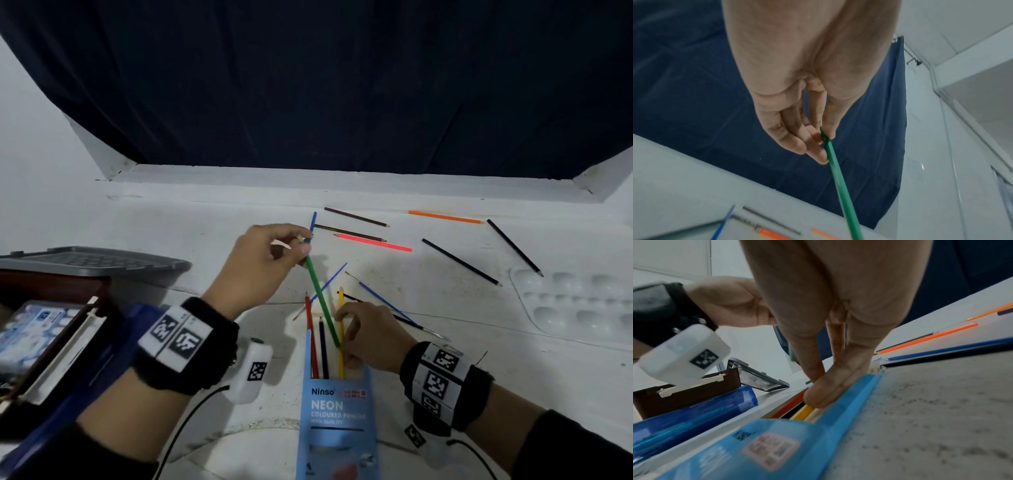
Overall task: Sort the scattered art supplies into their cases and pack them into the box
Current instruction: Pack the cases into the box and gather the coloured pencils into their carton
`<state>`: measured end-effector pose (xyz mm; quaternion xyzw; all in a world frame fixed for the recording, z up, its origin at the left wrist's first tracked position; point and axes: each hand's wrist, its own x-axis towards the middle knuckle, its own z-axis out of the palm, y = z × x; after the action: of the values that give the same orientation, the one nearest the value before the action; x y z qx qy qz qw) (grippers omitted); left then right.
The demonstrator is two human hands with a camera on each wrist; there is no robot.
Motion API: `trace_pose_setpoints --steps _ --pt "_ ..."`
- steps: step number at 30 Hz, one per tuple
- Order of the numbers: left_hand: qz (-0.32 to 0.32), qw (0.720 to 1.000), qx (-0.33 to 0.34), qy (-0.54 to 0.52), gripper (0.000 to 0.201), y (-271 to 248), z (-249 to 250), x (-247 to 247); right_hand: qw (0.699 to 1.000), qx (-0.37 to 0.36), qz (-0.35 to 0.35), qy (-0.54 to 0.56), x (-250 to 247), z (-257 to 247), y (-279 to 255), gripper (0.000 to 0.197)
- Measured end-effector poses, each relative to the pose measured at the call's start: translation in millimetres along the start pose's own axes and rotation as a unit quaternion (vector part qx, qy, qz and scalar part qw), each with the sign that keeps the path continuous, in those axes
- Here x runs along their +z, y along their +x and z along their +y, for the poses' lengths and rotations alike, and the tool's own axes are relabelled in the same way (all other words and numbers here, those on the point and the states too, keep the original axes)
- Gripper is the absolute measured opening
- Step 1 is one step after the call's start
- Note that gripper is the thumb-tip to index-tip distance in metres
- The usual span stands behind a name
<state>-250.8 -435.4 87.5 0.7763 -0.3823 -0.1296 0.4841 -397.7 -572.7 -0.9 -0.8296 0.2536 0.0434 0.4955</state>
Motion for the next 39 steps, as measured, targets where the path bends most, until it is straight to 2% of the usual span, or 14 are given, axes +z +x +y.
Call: trace_pose_setpoints --steps 6,11,13,16,18,21,23,26,29,33,37,39 --pt "-0.072 0.99 -0.007 0.119 0.027 21 -37 42 0.999 -0.015 -0.014 -0.033 -7 6 -4 0.046" --pt "-0.156 0.967 -0.033 0.199 0.028 22 -57 59 0.998 -0.037 -0.005 -0.053 -4 9 -6 0.05" --pt "-0.195 0.947 -0.014 0.254 0.032 14 -59 63 0.996 -0.054 -0.002 -0.073 -4 11 -6 0.05" --pt "-0.227 0.887 0.077 0.394 0.03 -3 -57 63 0.988 -0.099 0.002 -0.122 -3 13 -9 0.046" --pt "-0.229 0.873 0.093 0.42 0.036 -14 -57 57 0.983 -0.125 -0.001 -0.137 -2 13 -12 0.041" --pt "-0.22 0.885 0.096 0.399 0.052 -32 -66 41 0.969 -0.172 -0.019 -0.175 1 13 -16 0.029" --pt "-0.214 0.884 0.11 0.402 0.064 -48 -74 32 0.953 -0.193 -0.022 -0.233 3 15 -15 0.03" --pt "-0.211 0.867 0.143 0.427 0.061 -71 -86 26 0.929 -0.208 -0.011 -0.307 5 20 -11 0.043" --pt "-0.199 0.85 0.181 0.454 0.057 -82 -92 26 0.919 -0.211 -0.027 -0.333 8 21 -9 0.041" --pt "-0.195 0.86 0.188 0.433 0.055 -86 -96 28 0.909 -0.226 -0.032 -0.348 16 15 -11 0.03" --pt "-0.203 0.862 0.177 0.429 0.055 -84 -97 30 0.879 -0.258 -0.055 -0.398 27 13 -14 0.02" --pt "-0.209 0.86 0.169 0.433 0.056 -82 -97 30 0.879 -0.27 -0.06 -0.389 28 16 -13 0.017"
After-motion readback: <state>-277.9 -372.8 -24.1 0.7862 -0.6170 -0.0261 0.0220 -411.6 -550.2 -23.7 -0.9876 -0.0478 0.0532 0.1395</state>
